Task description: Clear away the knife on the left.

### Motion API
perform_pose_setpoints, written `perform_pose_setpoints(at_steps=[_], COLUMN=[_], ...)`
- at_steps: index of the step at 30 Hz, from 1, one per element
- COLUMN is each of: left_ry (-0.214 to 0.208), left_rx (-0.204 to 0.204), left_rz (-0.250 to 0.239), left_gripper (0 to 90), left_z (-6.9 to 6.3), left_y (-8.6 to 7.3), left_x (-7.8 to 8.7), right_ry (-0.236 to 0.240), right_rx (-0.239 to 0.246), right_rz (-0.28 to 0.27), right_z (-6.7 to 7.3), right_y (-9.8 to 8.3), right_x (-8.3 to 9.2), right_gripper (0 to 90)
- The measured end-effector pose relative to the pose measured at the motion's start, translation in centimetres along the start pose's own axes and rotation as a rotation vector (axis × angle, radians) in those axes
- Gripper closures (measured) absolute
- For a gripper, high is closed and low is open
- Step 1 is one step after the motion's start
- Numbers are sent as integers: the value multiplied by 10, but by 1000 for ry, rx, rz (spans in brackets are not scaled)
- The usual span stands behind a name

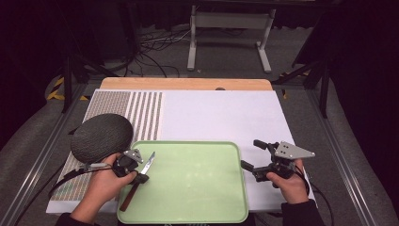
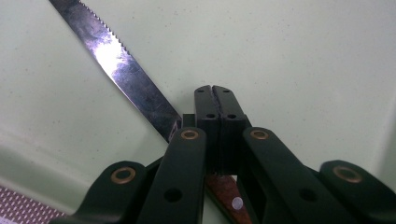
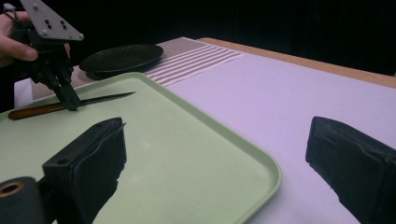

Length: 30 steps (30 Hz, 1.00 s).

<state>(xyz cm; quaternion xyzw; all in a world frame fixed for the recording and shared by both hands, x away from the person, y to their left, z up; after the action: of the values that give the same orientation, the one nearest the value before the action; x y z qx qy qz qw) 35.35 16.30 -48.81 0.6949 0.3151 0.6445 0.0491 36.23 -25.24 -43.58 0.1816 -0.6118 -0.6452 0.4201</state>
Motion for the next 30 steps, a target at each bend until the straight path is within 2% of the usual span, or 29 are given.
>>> perform_pose_setpoints(at_steps=[18, 30], left_ry=[9, 13], left_rx=[33, 34], left_rz=[-6, 3], left_gripper=[900, 899], left_z=[4, 3], left_y=[-10, -12], left_x=[6, 7], right_ry=[-1, 2], right_rx=[-8, -6], right_rz=[11, 12], right_z=[-1, 0], right_y=[-2, -2], right_x=[-1, -2], right_gripper=[60, 59])
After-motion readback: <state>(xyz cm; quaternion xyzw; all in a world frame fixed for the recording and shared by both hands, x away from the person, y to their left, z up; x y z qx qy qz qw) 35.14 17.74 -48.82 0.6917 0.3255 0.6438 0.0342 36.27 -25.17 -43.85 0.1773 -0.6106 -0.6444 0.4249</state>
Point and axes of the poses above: each handheld gripper's, and its own axes: x roughly backward along the jaws, y roughly out of its top, z roughly to its left, the point moved 5 cm from there along -x, roughly forward along the jaws, and after that the axes turned 8 degrees about -x, right-handed, at the moved point
